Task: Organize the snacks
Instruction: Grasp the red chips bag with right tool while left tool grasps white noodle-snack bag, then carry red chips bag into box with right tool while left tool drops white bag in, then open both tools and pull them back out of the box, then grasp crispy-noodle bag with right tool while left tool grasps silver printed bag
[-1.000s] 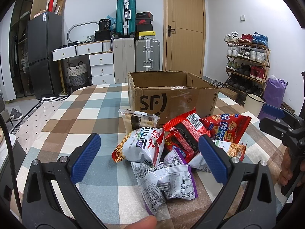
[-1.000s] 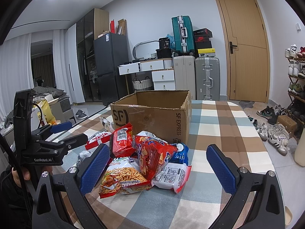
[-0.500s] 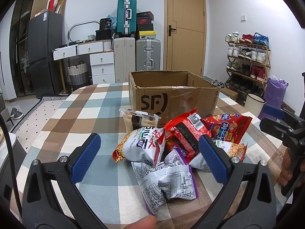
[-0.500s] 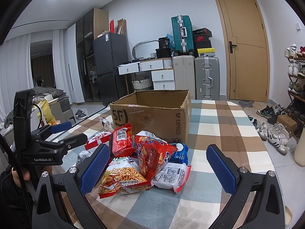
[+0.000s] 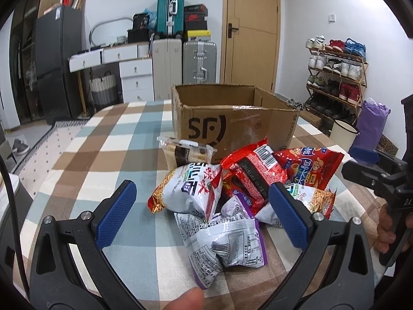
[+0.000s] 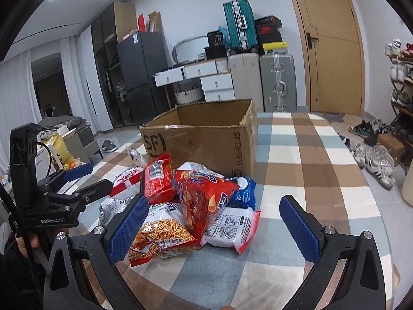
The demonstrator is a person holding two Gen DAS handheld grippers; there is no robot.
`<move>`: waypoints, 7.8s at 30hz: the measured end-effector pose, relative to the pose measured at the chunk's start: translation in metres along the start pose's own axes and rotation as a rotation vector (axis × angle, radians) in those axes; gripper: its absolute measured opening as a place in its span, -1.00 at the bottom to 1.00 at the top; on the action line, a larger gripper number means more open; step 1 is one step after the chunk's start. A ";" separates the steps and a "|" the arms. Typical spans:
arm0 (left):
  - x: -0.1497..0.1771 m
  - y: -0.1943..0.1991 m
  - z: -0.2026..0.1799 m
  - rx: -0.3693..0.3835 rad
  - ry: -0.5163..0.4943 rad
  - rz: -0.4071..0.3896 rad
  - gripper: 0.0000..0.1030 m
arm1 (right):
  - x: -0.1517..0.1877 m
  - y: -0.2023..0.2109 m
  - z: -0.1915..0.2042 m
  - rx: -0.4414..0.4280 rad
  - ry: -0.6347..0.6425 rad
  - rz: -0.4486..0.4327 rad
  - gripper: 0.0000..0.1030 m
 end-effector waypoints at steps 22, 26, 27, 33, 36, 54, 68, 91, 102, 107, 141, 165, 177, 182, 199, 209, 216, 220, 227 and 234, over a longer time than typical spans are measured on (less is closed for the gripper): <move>-0.012 -0.071 0.027 0.029 0.027 0.230 0.83 | -0.010 -0.045 0.002 -0.093 -0.043 0.191 0.72; -0.014 -0.087 0.035 0.058 0.063 0.273 0.68 | -0.012 -0.054 0.001 -0.101 -0.046 0.202 0.65; -0.013 -0.090 0.038 0.065 0.071 0.286 0.58 | -0.013 -0.057 0.001 -0.110 -0.050 0.209 0.63; -0.014 -0.104 0.048 0.120 0.115 0.305 0.50 | -0.016 -0.069 -0.001 -0.116 -0.062 0.223 0.44; -0.016 -0.109 0.049 0.142 0.124 0.304 0.38 | -0.016 -0.070 0.000 -0.126 -0.057 0.221 0.34; -0.011 -0.081 0.055 0.181 0.172 0.246 0.06 | -0.018 -0.056 0.006 -0.134 -0.015 0.176 -0.14; -0.026 -0.028 0.060 0.177 0.194 0.151 0.06 | -0.024 -0.038 0.008 -0.114 0.005 0.123 -0.72; -0.073 -0.012 0.045 0.195 0.164 0.088 0.06 | -0.026 -0.056 0.002 -0.171 -0.096 0.128 -0.14; -0.111 -0.023 0.031 0.170 0.121 0.040 0.06 | -0.081 -0.030 -0.005 -0.171 -0.081 0.039 -0.14; -0.128 -0.031 0.024 0.162 0.111 0.025 0.06 | -0.105 -0.031 -0.010 -0.161 -0.093 0.023 -0.14; -0.147 -0.139 -0.005 0.081 0.022 0.104 0.15 | -0.146 -0.107 -0.020 -0.132 -0.107 0.072 -0.12; -0.085 -0.016 0.024 0.036 0.066 0.087 0.98 | -0.087 -0.012 -0.006 -0.025 -0.025 0.100 1.00; -0.039 0.011 0.029 0.018 0.068 0.130 0.98 | -0.043 -0.006 0.009 0.001 -0.024 0.180 1.00; -0.024 0.004 0.029 0.018 0.077 0.166 0.98 | -0.032 -0.010 0.009 -0.005 -0.025 0.203 1.00; 0.009 -0.037 0.008 0.055 0.044 0.316 0.98 | -0.008 -0.038 0.015 -0.047 -0.023 0.296 1.00; 0.020 -0.051 0.000 0.067 0.027 0.364 0.98 | 0.004 -0.052 0.039 -0.117 0.024 0.331 0.98; 0.029 -0.063 0.003 0.056 0.019 0.417 0.98 | 0.009 -0.060 0.042 -0.141 0.015 0.334 0.97; 0.030 -0.065 0.009 0.064 0.014 0.430 0.98 | 0.010 -0.062 0.043 -0.159 0.010 0.332 0.88; 0.032 -0.068 0.013 0.090 0.025 0.455 0.98 | 0.014 -0.065 0.051 -0.217 0.013 0.346 0.70; 0.035 -0.074 0.009 0.110 0.044 0.466 0.98 | 0.019 -0.077 0.048 -0.223 -0.038 0.368 0.58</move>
Point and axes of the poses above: each gripper's, at about its wrist camera, not at the fingertips, and y roughly against the way its jaws point, z to its left, x to its underside, the point moved 4 cm from there along -y, roughly the way its jaws point, and after that the axes turned 6 degrees about z, right-handed, at the moved point
